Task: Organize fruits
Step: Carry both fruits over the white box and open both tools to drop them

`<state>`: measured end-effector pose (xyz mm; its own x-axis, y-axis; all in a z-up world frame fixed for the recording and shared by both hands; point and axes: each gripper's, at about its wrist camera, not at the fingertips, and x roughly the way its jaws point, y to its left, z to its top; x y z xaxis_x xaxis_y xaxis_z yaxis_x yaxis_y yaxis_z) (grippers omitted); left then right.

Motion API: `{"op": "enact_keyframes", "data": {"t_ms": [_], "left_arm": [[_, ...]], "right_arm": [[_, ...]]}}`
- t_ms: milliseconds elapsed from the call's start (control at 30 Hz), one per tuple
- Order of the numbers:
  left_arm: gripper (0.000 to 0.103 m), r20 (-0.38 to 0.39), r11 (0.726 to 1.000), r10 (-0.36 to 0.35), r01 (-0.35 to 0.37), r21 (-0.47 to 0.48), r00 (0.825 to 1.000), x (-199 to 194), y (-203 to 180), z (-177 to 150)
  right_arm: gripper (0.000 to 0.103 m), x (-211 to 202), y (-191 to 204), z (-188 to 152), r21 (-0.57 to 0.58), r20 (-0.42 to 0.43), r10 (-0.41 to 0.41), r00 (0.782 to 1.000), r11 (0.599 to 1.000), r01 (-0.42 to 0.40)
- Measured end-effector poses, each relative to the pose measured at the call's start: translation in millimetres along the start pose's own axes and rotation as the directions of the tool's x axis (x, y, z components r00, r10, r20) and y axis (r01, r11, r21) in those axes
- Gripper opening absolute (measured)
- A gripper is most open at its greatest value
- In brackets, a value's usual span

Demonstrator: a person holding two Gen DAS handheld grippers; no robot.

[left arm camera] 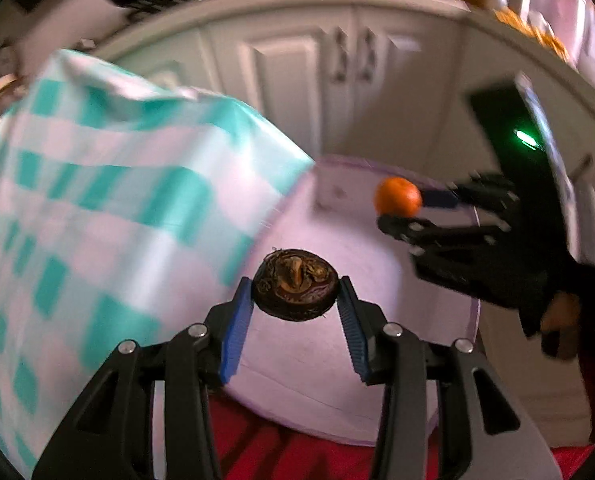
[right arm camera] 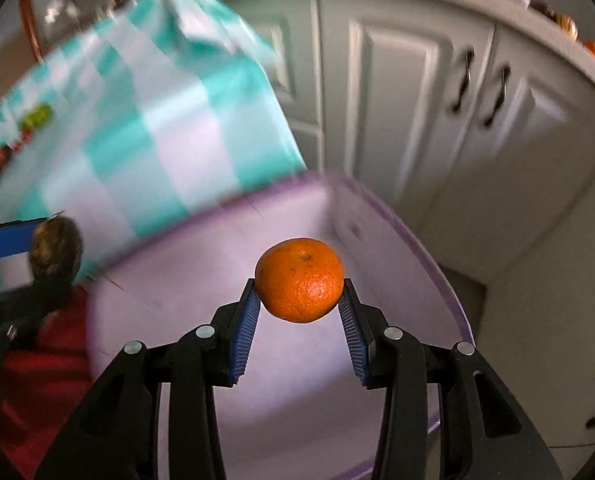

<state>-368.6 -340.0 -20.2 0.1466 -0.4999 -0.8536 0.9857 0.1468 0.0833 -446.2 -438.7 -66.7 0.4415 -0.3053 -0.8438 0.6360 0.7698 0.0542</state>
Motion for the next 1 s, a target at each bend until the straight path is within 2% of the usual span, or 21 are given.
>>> {"op": "enact_keyframes", "data": {"t_ms": [67, 133, 167, 267, 333, 500, 567, 667, 867, 933, 967, 1000], "left_arm": [[0.043, -0.071, 0.999, -0.036, 0.037, 0.018, 0.997, 26, -8, -3], [0.043, -0.155, 0.998, -0.052, 0.057, 0.029, 0.987, 58, -14, -10], [0.043, -0.214, 0.997, -0.061, 0.070, 0.034, 0.975, 78, -16, -14], [0.043, -0.309, 0.996, -0.076, 0.085, 0.016, 0.948, 118, -14, -23], [0.043, -0.388, 0.995, -0.098, 0.097, -0.021, 0.917, 147, -9, -30], [0.043, -0.482, 0.996, -0.086, 0.078, -0.035, 0.872, 186, 0, -44], [0.043, -0.518, 0.997, -0.074, 0.067, -0.031, 0.852, 197, 2, -51], [0.043, -0.540, 0.997, -0.074, 0.069, -0.030, 0.838, 204, 4, -56], [0.044, -0.549, 0.998, -0.059, 0.063, -0.011, 0.834, 203, 11, -61], [0.045, -0.544, 0.997, -0.073, 0.071, -0.024, 0.836, 201, 15, -61], [0.051, -0.539, 0.997, -0.081, 0.076, -0.032, 0.838, 199, 18, -61], [0.063, -0.532, 0.996, -0.088, 0.081, -0.037, 0.842, 197, 20, -60]], "right_arm": [[0.041, 24, -5, -4, -0.020, -0.080, -0.014, 0.997, 1.000, 0.012], [0.041, 50, -5, -6, -0.068, -0.158, -0.034, 0.987, 0.997, 0.023], [0.041, 59, -5, -8, -0.087, -0.186, -0.044, 0.982, 0.996, 0.029], [0.041, 95, -3, -12, -0.145, -0.282, -0.083, 0.956, 0.988, 0.043], [0.041, 116, -2, -18, -0.178, -0.348, -0.108, 0.931, 0.983, 0.047], [0.041, 147, -2, -25, -0.198, -0.464, -0.125, 0.877, 0.980, 0.034], [0.041, 149, 0, -27, -0.206, -0.477, -0.125, 0.870, 0.978, 0.028], [0.041, 152, 2, -32, -0.214, -0.497, -0.136, 0.857, 0.976, 0.030], [0.043, 152, 6, -36, -0.216, -0.506, -0.144, 0.851, 0.976, 0.037], [0.051, 152, 2, -31, -0.204, -0.498, -0.145, 0.855, 0.978, 0.047], [0.059, 150, 1, -30, -0.192, -0.490, -0.137, 0.861, 0.980, 0.047], [0.064, 150, 1, -25, -0.184, -0.484, -0.132, 0.865, 0.982, 0.047]]}}
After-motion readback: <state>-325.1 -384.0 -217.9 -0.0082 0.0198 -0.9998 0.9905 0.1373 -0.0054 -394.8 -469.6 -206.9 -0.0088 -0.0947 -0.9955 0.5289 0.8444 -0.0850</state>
